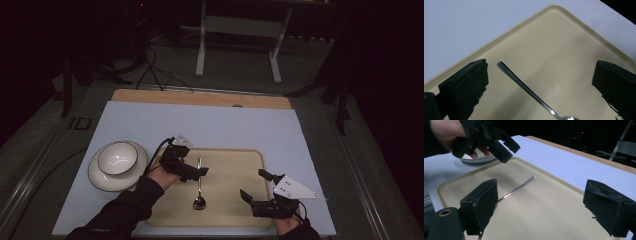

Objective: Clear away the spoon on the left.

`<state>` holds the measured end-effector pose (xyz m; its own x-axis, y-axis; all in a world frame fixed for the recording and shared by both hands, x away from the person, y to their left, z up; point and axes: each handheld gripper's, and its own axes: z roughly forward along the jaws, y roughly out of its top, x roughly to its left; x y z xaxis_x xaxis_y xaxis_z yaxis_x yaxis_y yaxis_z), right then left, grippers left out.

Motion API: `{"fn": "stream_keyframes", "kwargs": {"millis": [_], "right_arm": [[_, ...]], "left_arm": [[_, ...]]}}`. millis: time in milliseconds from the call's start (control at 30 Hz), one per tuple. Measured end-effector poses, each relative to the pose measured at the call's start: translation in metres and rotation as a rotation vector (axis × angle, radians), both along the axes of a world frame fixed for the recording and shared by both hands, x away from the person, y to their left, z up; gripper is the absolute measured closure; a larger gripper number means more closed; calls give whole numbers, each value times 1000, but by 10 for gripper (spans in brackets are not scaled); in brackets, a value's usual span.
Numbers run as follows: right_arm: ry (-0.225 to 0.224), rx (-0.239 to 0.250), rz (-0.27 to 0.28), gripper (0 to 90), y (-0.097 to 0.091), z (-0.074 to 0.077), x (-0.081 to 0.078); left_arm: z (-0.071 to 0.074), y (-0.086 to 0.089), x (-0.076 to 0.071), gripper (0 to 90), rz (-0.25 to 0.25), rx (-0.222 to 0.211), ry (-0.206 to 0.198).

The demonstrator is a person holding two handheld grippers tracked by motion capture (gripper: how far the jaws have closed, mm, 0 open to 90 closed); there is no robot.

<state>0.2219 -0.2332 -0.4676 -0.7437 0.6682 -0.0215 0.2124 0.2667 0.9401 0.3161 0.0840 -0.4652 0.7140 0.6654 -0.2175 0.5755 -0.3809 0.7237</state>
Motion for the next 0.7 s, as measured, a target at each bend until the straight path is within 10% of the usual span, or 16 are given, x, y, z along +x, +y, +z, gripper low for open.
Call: {"fn": "stream_keyframes", "kwargs": {"millis": [700], "right_arm": [[-3, -6, 3, 127, 1, 0, -1]], "left_arm": [[31, 41, -54, 12, -74, -119, -127]]}}
